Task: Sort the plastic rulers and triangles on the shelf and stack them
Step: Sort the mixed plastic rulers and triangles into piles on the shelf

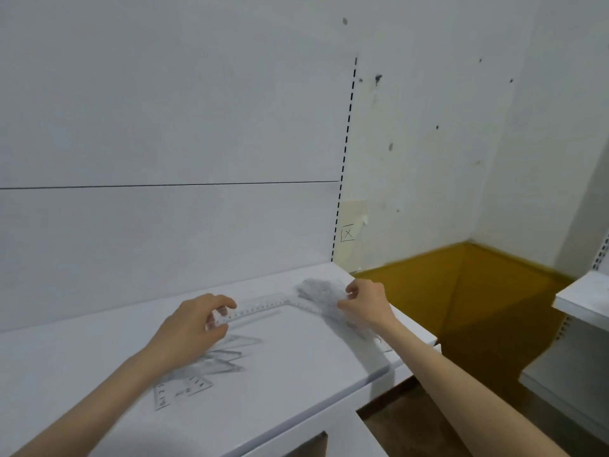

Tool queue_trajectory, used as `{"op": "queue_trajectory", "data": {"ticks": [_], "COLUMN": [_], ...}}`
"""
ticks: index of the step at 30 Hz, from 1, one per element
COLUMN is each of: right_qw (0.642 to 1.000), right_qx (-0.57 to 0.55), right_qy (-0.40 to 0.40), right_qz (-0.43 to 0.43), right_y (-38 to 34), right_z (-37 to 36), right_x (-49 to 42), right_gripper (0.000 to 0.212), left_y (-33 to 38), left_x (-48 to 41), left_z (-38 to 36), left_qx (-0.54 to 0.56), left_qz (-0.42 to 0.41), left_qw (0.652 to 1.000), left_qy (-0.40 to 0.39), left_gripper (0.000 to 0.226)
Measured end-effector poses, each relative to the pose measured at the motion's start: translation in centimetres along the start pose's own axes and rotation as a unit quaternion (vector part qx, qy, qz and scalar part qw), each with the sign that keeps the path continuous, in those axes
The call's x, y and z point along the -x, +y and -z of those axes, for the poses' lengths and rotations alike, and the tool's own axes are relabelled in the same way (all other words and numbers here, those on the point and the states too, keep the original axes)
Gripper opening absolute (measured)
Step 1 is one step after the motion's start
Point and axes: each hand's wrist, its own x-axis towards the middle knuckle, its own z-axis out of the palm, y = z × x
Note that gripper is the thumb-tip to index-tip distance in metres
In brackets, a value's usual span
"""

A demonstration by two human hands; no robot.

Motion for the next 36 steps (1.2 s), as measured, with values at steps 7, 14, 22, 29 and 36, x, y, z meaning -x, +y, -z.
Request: {"op": "queue_trajectory", "data": {"ticks": [7,14,22,29,36], "right_qw": [0.991,0.994,0.939,0.874,0.889], "right_qx": [0.084,-0.006,-0.036,0.096,0.018], "right_qy": [-0.043,-0.065,-0.068,-0.072,-0.1], "right_qz": [0.099,0.091,0.334,0.472,0.447], "right_y": [-0.7,0.4,-3.5,-1.4,1.5], "right_z": [-4.4,-4.4,0.5,1.5,3.0], "right_x": [-3.8,-4.2,0.5,2.1,2.6], "right_gripper": [0.023,0.031,0.041,0.037,0.014], "left_y": [-0.3,0.0,3.5,6.3,7.3], "left_x": [0.7,0.5,-1.4,-2.3,-3.1], "left_z": [1.1,0.9,-0.8,-2.3,-3.0], "left_qx": [-0.008,-0.002,0.027,0.069,0.097], "left_qz": [0.029,0.026,-0.032,-0.099,-0.117], "left_qw": [0.999,0.999,0.999,0.992,0.985], "left_qy": [0.029,0.02,-0.002,-0.041,-0.08], "left_gripper": [0.04,0.038,0.039,0.034,0.033]}}
